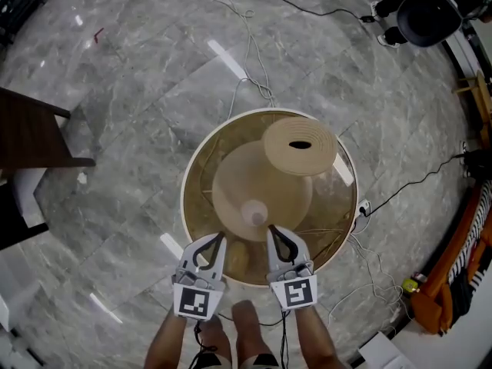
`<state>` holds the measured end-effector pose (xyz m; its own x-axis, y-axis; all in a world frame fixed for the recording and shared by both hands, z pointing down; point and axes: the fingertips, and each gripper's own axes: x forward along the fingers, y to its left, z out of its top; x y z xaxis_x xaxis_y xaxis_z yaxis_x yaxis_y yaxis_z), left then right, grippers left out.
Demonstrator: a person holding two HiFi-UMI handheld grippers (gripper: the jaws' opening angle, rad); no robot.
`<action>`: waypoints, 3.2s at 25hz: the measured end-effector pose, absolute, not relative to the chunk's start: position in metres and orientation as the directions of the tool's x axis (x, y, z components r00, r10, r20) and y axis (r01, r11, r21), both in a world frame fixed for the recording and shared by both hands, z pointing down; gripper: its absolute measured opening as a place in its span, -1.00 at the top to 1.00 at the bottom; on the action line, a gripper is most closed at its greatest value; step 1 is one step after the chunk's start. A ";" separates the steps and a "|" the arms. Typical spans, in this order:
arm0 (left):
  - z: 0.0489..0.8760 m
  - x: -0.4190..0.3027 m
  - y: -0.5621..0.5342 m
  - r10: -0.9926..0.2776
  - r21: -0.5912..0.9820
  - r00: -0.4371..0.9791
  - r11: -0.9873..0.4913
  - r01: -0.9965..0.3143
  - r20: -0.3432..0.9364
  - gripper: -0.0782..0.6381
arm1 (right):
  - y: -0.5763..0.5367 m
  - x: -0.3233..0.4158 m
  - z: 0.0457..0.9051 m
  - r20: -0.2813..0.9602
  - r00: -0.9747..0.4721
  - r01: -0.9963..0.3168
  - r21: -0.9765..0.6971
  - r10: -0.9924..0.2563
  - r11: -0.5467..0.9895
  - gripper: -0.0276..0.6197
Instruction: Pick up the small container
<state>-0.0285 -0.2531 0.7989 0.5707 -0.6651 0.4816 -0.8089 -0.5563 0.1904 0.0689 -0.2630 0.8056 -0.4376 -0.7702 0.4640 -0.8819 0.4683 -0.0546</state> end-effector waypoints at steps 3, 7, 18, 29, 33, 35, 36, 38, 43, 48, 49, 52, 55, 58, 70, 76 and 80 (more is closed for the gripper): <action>0.815 -0.028 -0.254 -0.662 0.186 0.573 -0.562 -0.806 0.483 0.73 | -0.264 0.067 0.822 0.463 -0.442 -0.880 -0.057 -0.768 0.472 0.91; 0.825 -0.029 -0.254 -0.659 0.188 0.575 -0.563 -0.804 0.485 0.73 | -0.264 0.064 0.836 0.465 -0.443 -0.879 -0.059 -0.767 0.473 0.91; 0.847 -0.036 -0.251 -0.661 0.201 0.563 -0.543 -0.815 0.497 0.73 | -0.270 0.045 0.881 0.480 -0.497 -0.848 -0.093 -0.723 0.522 0.28; 0.868 -0.042 -0.248 -0.655 0.204 0.547 -0.527 -0.825 0.521 0.73 | -0.281 0.039 0.913 0.482 -0.514 -0.837 -0.100 -0.709 0.538 0.28; 0.870 -0.042 -0.248 -0.659 0.203 0.545 -0.524 -0.827 0.518 0.73 | -0.281 0.039 0.916 0.481 -0.498 -0.843 -0.072 -0.722 0.533 0.47; 0.871 -0.042 -0.247 -0.659 0.206 0.544 -0.521 -0.828 0.519 0.73 | -0.281 0.040 0.917 0.477 -0.495 -0.843 -0.062 -0.726 0.534 0.48; 0.872 -0.042 -0.247 -0.661 0.207 0.544 -0.521 -0.828 0.517 0.73 | -0.281 0.040 0.918 0.476 -0.494 -0.842 -0.055 -0.727 0.536 0.49; 0.872 -0.042 -0.246 -0.663 0.208 0.545 -0.520 -0.828 0.514 0.73 | -0.281 0.039 0.918 0.477 -0.491 -0.840 -0.036 -0.729 0.542 0.51; 0.874 -0.041 -0.242 -0.658 0.221 0.542 -0.509 -0.832 0.523 0.73 | -0.278 0.037 0.918 0.478 -0.481 -0.845 -0.031 -0.735 0.534 0.52; 0.872 -0.039 -0.239 -0.652 0.206 0.548 -0.528 -0.824 0.523 0.73 | -0.279 0.039 0.919 0.476 -0.480 -0.845 -0.025 -0.737 0.534 0.52; 0.871 -0.039 -0.239 -0.650 0.205 0.549 -0.530 -0.823 0.525 0.73 | -0.279 0.040 0.918 0.475 -0.478 -0.848 -0.031 -0.739 0.529 0.52; 0.863 -0.039 -0.242 -0.653 0.200 0.553 -0.536 -0.820 0.517 0.73 | -0.277 0.043 0.912 0.480 -0.465 -0.857 -0.032 -0.744 0.514 0.52; 0.847 -0.036 -0.246 -0.656 0.186 0.558 -0.548 -0.815 0.508 0.73 | -0.275 0.049 0.899 0.481 -0.459 -0.861 -0.032 -0.747 0.508 0.52; 0.826 -0.031 -0.250 -0.660 0.167 0.564 -0.565 -0.808 0.497 0.73 | -0.271 0.054 0.880 0.487 -0.457 -0.862 -0.034 -0.745 0.507 0.52; 0.699 -0.015 -0.256 -0.694 0.065 0.582 -0.617 -0.784 0.424 0.73 | -0.271 0.071 0.742 0.401 -0.464 -0.865 -0.013 -0.790 0.501 0.52; 0.630 -0.007 -0.248 -0.707 -0.005 0.596 -0.646 -0.763 0.381 0.73 | -0.259 0.081 0.661 0.356 -0.471 -0.867 -0.018 -0.807 0.498 0.52; 0.586 -0.003 -0.233 -0.707 -0.050 0.609 -0.666 -0.744 0.359 0.73 | -0.241 0.084 0.610 0.329 -0.470 -0.868 -0.005 -0.819 0.496 0.52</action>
